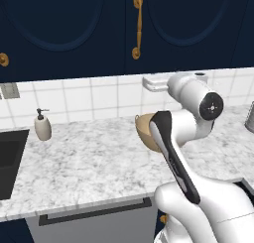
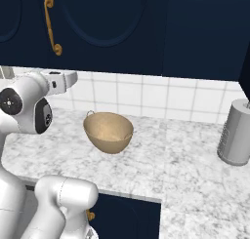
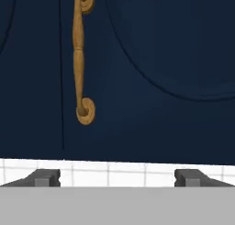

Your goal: Open the cabinet, pick up the bread from the cabinet and place it in the basket. Then move the basket to the dining counter.

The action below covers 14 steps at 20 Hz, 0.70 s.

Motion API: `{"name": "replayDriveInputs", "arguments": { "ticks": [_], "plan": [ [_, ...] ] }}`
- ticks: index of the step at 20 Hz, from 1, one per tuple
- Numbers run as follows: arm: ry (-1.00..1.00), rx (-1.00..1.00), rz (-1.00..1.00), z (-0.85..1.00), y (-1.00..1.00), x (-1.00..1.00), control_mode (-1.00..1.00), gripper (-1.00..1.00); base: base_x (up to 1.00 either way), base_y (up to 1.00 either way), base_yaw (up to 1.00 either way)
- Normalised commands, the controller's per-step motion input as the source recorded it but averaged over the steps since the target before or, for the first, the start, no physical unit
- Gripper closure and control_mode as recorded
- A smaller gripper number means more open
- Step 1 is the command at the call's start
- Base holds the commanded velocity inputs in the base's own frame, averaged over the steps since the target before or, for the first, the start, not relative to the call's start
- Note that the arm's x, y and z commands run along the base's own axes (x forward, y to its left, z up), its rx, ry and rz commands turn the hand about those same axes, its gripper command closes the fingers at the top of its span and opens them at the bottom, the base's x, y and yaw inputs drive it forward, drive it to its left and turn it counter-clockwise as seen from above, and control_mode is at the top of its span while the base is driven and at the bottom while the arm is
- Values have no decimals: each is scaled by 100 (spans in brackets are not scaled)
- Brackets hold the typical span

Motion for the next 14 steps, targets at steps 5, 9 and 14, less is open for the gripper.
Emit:
{"name": "replayDriveInputs", "arguments": {
  "ticks": [5,9,14],
  "plan": [
    [-32,11,-1,46,23,5,-100,-100,0,0,0],
    [-8,8,0,28,21,48,-100,-100,0,0,0],
    [-6,2,0,35,29,53,-100,-100,0,0,0]
  ]
}}
